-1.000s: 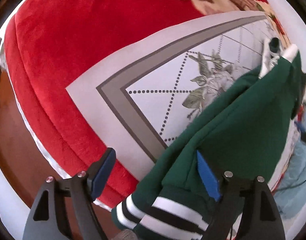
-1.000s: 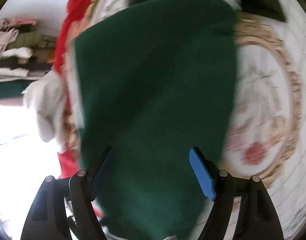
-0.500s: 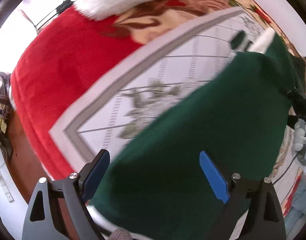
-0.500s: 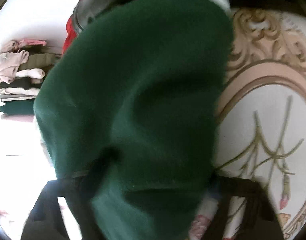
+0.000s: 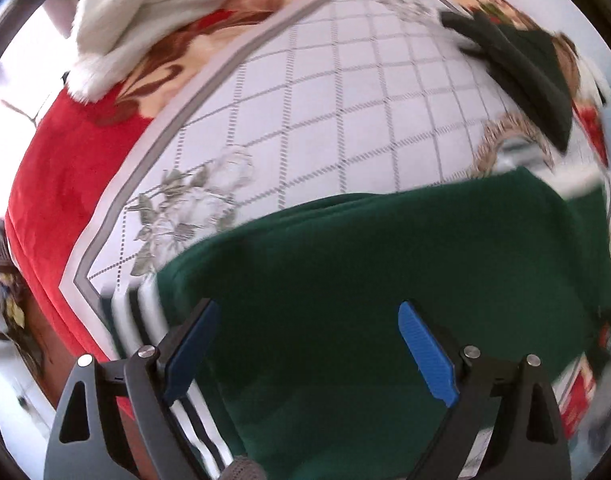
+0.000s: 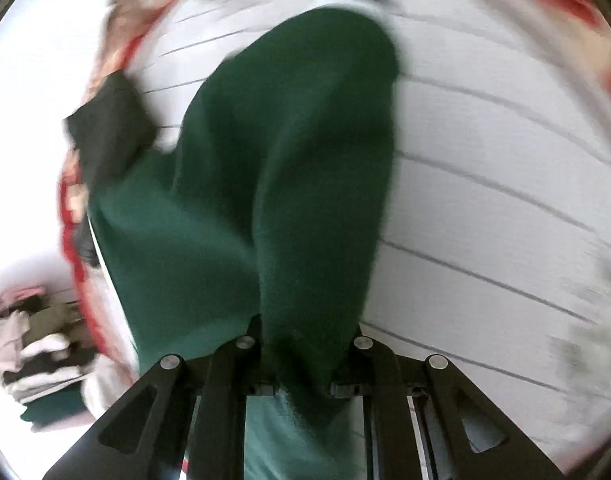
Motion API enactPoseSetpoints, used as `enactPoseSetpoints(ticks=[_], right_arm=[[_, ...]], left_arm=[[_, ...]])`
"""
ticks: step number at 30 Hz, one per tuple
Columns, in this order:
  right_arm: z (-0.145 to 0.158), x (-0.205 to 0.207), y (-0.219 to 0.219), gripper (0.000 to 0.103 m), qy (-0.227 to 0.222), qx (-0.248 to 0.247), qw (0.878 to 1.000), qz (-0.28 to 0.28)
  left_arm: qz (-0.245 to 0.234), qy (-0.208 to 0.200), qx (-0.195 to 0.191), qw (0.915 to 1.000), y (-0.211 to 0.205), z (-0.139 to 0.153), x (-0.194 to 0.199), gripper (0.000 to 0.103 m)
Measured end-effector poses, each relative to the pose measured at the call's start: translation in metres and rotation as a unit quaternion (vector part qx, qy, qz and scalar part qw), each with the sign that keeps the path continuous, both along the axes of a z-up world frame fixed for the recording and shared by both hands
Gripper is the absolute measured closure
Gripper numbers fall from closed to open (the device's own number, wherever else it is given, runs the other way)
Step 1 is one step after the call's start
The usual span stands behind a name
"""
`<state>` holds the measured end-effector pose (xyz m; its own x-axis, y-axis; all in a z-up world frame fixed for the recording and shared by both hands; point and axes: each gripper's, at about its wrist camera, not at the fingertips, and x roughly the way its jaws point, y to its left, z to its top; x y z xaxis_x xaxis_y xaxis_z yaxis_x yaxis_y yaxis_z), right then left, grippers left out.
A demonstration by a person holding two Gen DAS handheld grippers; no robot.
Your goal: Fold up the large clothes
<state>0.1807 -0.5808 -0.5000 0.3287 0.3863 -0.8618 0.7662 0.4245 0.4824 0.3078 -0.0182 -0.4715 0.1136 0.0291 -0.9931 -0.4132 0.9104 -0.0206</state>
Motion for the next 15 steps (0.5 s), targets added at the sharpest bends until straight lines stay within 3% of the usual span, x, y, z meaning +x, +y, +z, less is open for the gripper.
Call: enactPoseSetpoints(ticks=[3, 7, 10, 15], right_arm=[[-0.009, -0.066, -0.013, 0.077, 0.083, 0.028, 0.996, 0.034], [-0.013, -0.099, -0.015, 0.057, 0.13, 0.063, 0.986, 0.084], [0.02, -0.089, -0.018, 0.042, 0.102, 0.019, 0.986, 0.129], [0.074, -0.063, -0.014, 0.029, 0.032, -0.052, 0.977, 0.205]], left_arm=[[-0.029, 0.01, 0.006, 0.9995, -0.024, -0.007, 0.002, 0.011], [-0.054, 0.016, 0.004, 0.9984, -0.055, -0.012, 0.008, 0.011], [-0.065, 0.011, -0.007, 0.9978, -0.079, -0.007, 0.015, 0.011], [-0.075, 0.0, -0.012, 0.9971, -0.112, 0.001, 0.027, 0.011]])
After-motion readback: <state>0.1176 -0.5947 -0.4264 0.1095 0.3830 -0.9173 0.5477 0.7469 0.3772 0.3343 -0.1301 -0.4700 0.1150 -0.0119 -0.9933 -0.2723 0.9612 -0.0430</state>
